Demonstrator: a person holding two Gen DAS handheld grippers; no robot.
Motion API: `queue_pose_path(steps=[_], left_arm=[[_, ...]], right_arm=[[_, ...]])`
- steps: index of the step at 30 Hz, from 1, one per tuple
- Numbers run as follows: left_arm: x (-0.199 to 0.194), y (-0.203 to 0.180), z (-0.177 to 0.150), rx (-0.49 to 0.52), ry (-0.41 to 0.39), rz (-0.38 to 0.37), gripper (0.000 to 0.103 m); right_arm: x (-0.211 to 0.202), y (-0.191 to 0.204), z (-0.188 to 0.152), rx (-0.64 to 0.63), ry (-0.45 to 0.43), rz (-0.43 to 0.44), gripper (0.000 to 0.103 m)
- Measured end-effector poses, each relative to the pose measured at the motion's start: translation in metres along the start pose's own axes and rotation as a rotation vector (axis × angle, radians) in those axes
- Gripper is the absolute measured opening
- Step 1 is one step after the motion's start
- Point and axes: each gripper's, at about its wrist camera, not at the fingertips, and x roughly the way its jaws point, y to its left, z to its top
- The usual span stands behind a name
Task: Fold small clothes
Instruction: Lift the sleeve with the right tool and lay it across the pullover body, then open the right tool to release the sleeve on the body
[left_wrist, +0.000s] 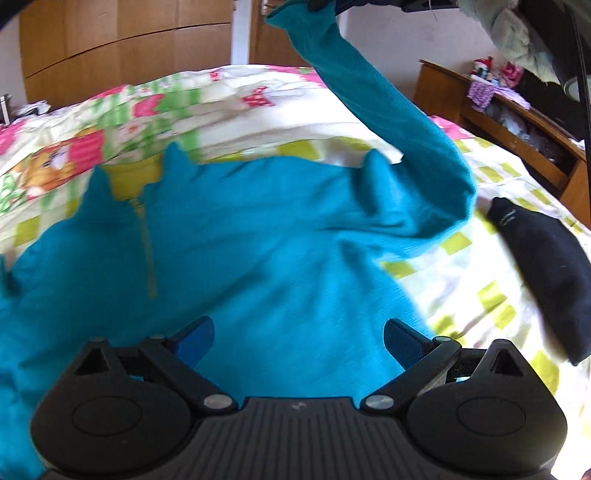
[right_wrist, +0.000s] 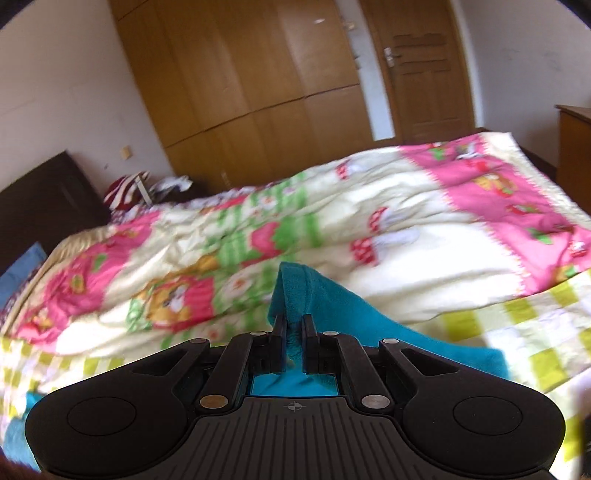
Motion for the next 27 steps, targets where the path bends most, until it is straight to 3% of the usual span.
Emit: queue_pose_path(steps=[7, 12, 16, 22, 27], left_arm=[[-0.03, 0.096, -0.06, -0.13, 0.057, 0.137, 0.103], [-0.046, 0.138, -0.089, -0.202, 0.063, 0.189, 0.103], [-0.058, 0.156, -0.101, -0.237, 0.061, 0.206, 0.103], [-0.063, 0.168, -0.109, -0.272, 0.058, 0.22, 0.103], [-0.06, 0.17, -0.1, -0.309, 0.022, 0.203, 0.103]], right_arm=[[0.079, 0.123, -0.074, -0.096, 0.165, 0.139, 0.006], [0.119, 0.182, -0.134, -0.275, 0.178, 0.084, 0.007], [0.139, 0.191, -0.162, -0.308, 0.281, 0.088, 0.014], [0.137, 0.206, -0.171, -0.461, 0.247, 0.03, 0.009], [0.129, 0.21, -0.156, -0.429, 0.25, 0.049, 0.008]])
